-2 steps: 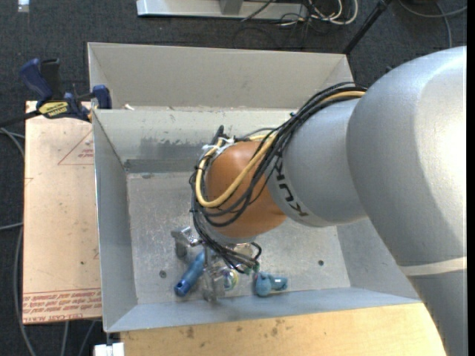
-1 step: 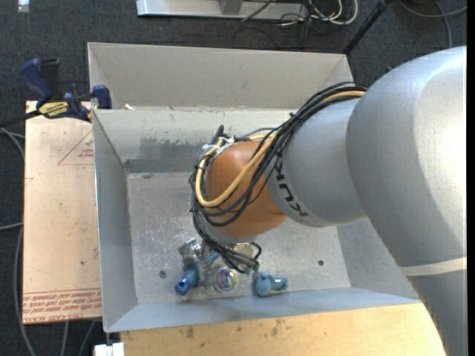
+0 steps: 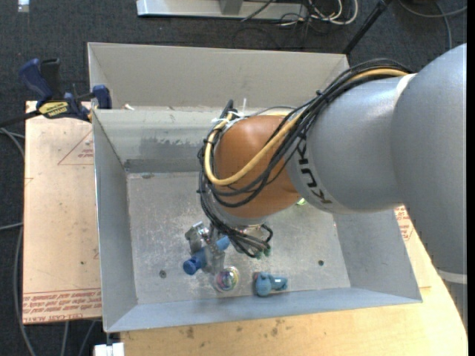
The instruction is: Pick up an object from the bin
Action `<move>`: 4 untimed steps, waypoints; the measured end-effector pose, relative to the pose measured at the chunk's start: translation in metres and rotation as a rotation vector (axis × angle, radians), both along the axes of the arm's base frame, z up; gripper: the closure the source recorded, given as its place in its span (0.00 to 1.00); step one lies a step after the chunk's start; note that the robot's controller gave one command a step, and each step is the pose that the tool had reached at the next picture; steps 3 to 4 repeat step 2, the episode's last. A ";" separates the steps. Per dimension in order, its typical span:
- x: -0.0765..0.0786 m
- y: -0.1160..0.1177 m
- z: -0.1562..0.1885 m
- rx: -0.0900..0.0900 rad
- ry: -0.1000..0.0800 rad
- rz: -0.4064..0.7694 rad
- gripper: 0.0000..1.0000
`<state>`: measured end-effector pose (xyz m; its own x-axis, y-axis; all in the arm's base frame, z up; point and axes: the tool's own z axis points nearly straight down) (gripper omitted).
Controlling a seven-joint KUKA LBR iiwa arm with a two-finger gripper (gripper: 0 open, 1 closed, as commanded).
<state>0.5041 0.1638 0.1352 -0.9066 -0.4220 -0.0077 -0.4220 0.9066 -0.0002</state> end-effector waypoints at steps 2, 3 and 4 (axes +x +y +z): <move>0.002 0.002 0.062 -0.001 0.003 -0.003 1.00; 0.002 0.002 0.062 -0.001 0.003 -0.003 1.00; 0.002 0.002 0.062 -0.001 0.003 -0.003 1.00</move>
Offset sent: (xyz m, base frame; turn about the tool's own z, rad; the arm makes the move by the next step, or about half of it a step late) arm 0.0000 0.0000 0.0347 0.0000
